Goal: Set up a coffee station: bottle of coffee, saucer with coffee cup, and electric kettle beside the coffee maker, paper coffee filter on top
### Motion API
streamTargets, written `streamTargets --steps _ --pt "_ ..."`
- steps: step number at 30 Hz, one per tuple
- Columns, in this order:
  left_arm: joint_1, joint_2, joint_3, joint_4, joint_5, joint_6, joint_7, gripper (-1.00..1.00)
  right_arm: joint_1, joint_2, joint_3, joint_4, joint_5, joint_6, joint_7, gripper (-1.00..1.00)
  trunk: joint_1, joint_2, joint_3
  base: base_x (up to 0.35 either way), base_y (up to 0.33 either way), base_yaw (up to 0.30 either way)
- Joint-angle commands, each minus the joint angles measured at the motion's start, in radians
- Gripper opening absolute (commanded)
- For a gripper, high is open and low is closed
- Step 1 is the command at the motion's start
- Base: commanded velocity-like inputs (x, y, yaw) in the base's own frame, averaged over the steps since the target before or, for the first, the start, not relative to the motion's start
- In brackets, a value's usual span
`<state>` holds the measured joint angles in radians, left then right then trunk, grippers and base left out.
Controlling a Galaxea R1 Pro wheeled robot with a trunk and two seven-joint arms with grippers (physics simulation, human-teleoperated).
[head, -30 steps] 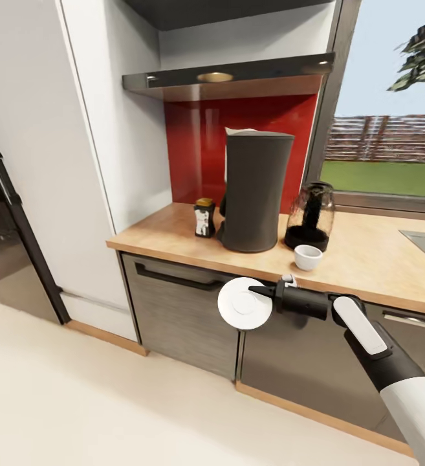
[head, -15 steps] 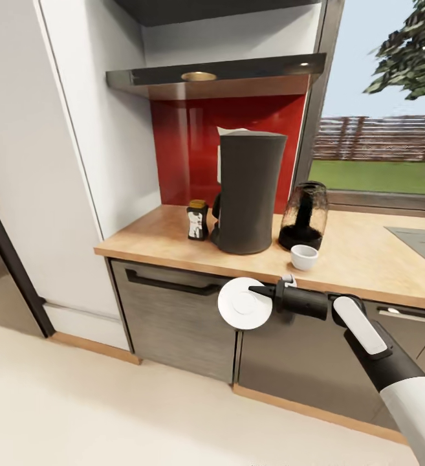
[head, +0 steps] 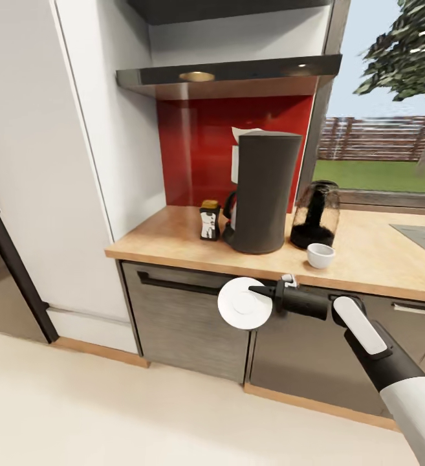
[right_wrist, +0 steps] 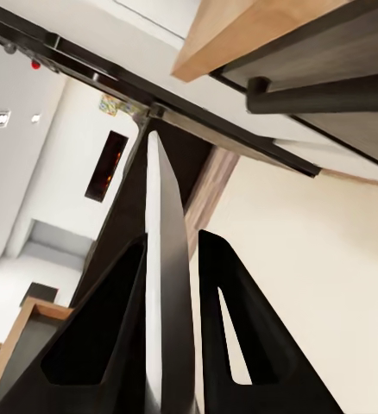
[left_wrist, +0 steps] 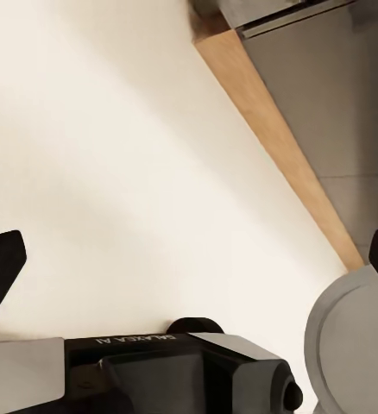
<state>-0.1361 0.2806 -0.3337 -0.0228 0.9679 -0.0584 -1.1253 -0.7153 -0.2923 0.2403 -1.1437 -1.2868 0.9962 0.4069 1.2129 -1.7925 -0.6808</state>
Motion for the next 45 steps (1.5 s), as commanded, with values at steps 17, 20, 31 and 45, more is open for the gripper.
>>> streamTargets --steps 17,20,31,45 --pt "0.0 0.0 -0.008 0.0 0.006 -0.006 -0.001 1.0 -0.001 -0.001 0.002 0.001 -0.041 0.003 0.01 -1.0 0.0 -0.001 -0.001 0.024 0.122 -0.13" --pt "0.0 0.0 -0.008 0.0 0.006 -0.006 -0.001 1.0 -0.001 -0.001 0.002 0.001 -0.049 0.004 0.01 -1.0 0.0 -0.001 -0.001 0.092 0.281 -0.006" --pt "0.0 0.0 -0.007 0.0 0.006 -0.006 -0.001 1.0 -0.001 -0.001 0.001 0.001 -0.058 0.005 0.01 -1.0 0.0 -0.001 -0.001 0.064 0.191 -0.121" --pt "0.0 0.0 -0.007 0.0 0.006 -0.006 -0.001 1.0 -0.001 -0.001 0.001 0.001 -0.058 0.005 0.01 -1.0 0.0 -0.001 -0.001 0.002 0.211 -0.102"
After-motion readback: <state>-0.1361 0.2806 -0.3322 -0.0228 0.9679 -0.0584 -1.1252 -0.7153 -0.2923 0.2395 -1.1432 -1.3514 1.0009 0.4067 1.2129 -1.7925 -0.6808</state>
